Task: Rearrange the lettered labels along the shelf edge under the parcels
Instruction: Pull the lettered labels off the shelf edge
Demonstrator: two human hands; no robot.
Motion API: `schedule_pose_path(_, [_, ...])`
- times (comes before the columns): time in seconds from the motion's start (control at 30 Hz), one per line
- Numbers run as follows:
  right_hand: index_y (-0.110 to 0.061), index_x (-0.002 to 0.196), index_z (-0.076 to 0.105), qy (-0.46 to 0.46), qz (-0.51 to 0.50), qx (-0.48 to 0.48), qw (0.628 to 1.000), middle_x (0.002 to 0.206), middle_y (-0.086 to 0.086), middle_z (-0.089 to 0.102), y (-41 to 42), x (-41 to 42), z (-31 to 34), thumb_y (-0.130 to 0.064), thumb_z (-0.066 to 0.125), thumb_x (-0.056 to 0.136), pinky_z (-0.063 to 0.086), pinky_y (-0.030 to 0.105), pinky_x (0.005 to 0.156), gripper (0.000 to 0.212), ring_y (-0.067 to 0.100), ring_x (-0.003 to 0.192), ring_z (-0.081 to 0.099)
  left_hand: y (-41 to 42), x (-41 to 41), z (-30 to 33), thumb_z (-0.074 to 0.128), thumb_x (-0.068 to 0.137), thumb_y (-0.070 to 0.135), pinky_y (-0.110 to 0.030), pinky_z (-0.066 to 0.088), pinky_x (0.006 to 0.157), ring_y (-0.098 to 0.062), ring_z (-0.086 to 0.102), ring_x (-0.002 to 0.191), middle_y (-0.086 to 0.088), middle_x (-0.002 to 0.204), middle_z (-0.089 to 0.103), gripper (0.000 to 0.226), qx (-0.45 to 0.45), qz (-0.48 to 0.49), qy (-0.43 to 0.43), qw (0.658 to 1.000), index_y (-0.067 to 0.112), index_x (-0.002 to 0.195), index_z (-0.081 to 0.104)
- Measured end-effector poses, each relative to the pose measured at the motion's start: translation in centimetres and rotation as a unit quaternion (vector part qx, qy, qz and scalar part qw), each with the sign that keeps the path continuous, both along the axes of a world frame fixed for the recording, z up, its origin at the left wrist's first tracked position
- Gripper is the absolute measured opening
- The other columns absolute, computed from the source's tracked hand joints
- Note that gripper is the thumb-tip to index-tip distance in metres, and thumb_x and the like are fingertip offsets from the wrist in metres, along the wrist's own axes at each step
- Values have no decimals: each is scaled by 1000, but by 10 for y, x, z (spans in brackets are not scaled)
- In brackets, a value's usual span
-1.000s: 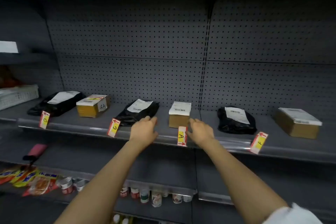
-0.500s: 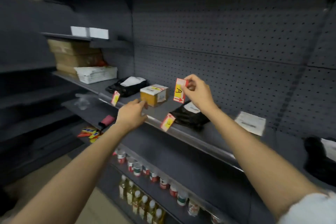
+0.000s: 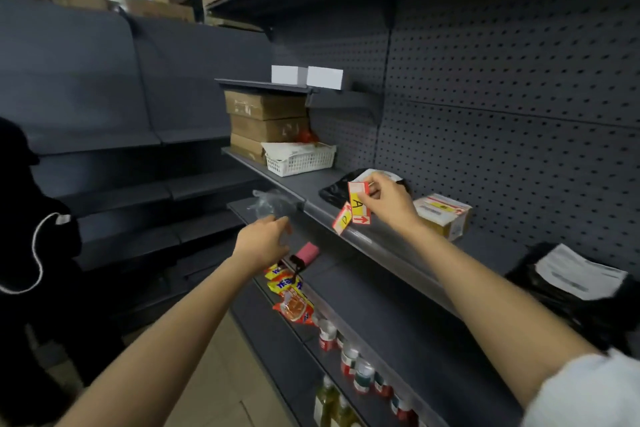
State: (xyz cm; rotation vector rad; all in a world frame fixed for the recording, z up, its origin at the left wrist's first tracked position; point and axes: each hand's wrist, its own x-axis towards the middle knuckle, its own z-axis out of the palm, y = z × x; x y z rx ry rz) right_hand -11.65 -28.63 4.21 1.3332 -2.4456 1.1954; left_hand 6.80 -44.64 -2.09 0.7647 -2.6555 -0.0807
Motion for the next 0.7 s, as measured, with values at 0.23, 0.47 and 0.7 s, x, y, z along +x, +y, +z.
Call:
schedule_pose_path(0.23, [-24, 90, 58, -16, -60, 16, 998, 85, 0, 68, -94, -33, 8, -25, 65, 83, 52, 39, 74, 10, 18, 82, 63, -98, -82, 28, 60, 78, 24, -35, 45, 71, -30, 55, 102, -10, 111, 58, 29, -44, -104, -29, 993, 15, 106, 54])
schedule_pose_path(0.47, [-19, 94, 60, -44, -98, 10, 994, 87, 3, 67, -126, -59, -16, -22, 66, 83, 51, 37, 78, 13, 20, 84, 62, -125, -154, -9, 69, 73, 28, -34, 45, 78, -28, 54, 101, -10, 106, 56, 37, 50, -166, -35, 984, 16, 104, 54])
schedule_pose_path(0.7, [-16, 98, 61, -79, -99, 3, 992, 76, -5, 62, -147, -77, -40, -20, 66, 83, 51, 36, 79, 16, 16, 78, 62, -134, -188, -38, 74, 62, 20, -33, 36, 71, -26, 51, 92, -5, 98, 52, 40, 23, -187, -8, 982, 16, 94, 49])
